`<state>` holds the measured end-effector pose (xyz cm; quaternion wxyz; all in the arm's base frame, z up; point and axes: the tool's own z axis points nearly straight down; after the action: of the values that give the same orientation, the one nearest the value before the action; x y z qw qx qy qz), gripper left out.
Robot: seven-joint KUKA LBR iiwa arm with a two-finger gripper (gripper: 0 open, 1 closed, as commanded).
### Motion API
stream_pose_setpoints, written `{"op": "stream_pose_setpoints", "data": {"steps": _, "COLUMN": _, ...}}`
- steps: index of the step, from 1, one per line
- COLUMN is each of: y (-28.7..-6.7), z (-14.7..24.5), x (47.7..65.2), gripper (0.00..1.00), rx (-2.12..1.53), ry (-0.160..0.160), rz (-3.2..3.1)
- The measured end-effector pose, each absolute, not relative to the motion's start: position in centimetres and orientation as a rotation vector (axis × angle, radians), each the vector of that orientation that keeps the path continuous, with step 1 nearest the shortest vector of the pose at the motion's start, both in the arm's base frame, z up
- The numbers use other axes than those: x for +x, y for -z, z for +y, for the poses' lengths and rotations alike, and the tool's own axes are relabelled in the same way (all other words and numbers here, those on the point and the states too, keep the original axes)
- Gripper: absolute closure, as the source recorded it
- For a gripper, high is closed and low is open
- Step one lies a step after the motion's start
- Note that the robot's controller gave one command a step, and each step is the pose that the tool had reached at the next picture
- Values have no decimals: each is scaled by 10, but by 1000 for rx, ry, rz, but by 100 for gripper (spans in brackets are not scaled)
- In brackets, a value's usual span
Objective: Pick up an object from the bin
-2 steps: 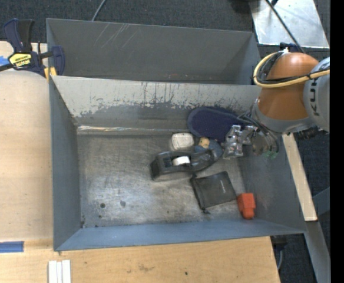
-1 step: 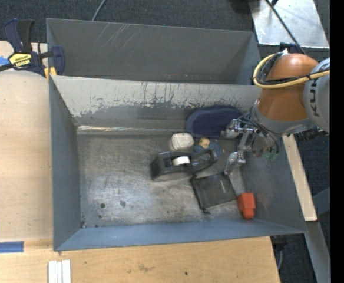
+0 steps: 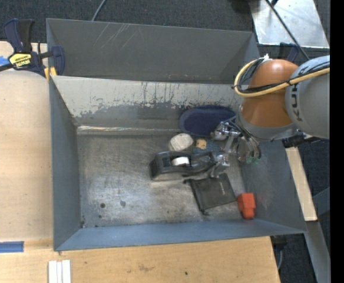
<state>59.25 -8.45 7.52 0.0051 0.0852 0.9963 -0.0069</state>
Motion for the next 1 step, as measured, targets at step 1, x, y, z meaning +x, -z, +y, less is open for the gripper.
{"op": "stream_pose_setpoints", "data": {"steps": 1, "y": -76, "z": -82, "x": 595, "gripper": 100, "rx": 261, "ry": 11, "rz": 3112}}
